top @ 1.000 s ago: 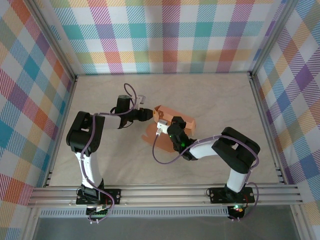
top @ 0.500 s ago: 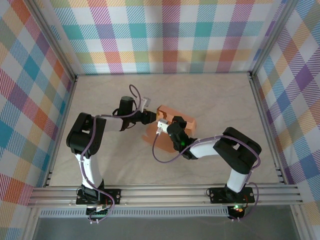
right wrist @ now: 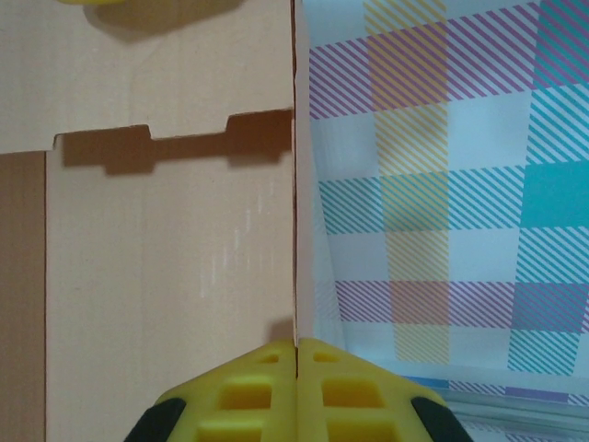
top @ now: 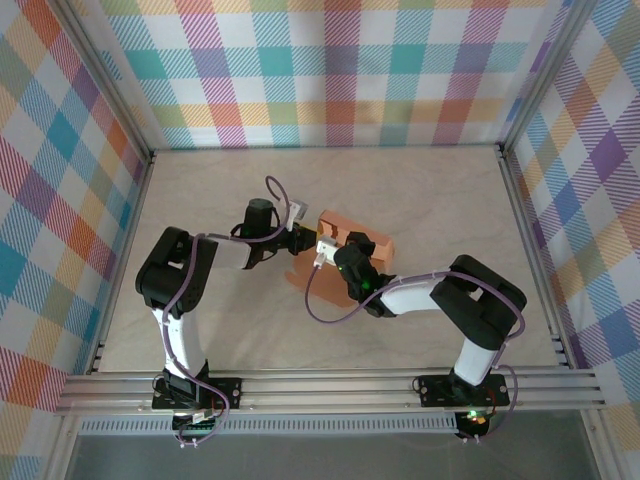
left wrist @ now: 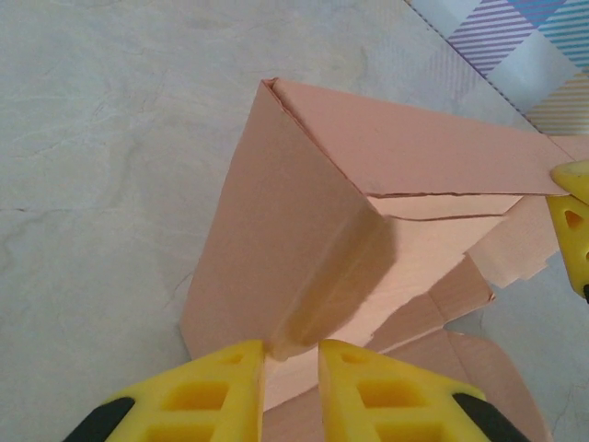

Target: Fold the paper box

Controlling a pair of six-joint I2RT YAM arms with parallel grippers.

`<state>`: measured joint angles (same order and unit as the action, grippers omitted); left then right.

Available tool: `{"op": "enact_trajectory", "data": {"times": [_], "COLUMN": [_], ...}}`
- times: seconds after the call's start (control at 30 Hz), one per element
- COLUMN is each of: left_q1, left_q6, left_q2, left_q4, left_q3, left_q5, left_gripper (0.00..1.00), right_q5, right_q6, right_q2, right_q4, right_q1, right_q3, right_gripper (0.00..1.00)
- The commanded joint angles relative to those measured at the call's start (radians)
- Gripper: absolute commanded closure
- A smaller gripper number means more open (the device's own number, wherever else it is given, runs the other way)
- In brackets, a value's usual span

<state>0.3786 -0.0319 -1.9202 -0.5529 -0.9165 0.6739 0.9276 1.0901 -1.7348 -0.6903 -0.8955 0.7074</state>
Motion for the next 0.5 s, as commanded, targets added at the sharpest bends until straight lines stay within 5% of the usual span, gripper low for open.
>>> {"op": "enact_trajectory", "data": {"times": [0.0,0.47], "left_q1": [0.032,0.057], "left_q6": [0.029,0.015], "left_q2": [0.015,0.011], "left_q4": [-0.052,-0.078], "left_q3": [0.001,0.018], "left_q5": [0.021,-0.043], "left_gripper": [0.78,0.72], "right_q5": [-0.03,-0.097], "right_q6": [-0.034,-0.157], "right_q2": [0.014,0.071], "right_q4": [0.037,0.217], "right_q1": [-0.003,-0.004], "right_q3": [0.019,0.045], "right_gripper": [1.0,1.0]}}
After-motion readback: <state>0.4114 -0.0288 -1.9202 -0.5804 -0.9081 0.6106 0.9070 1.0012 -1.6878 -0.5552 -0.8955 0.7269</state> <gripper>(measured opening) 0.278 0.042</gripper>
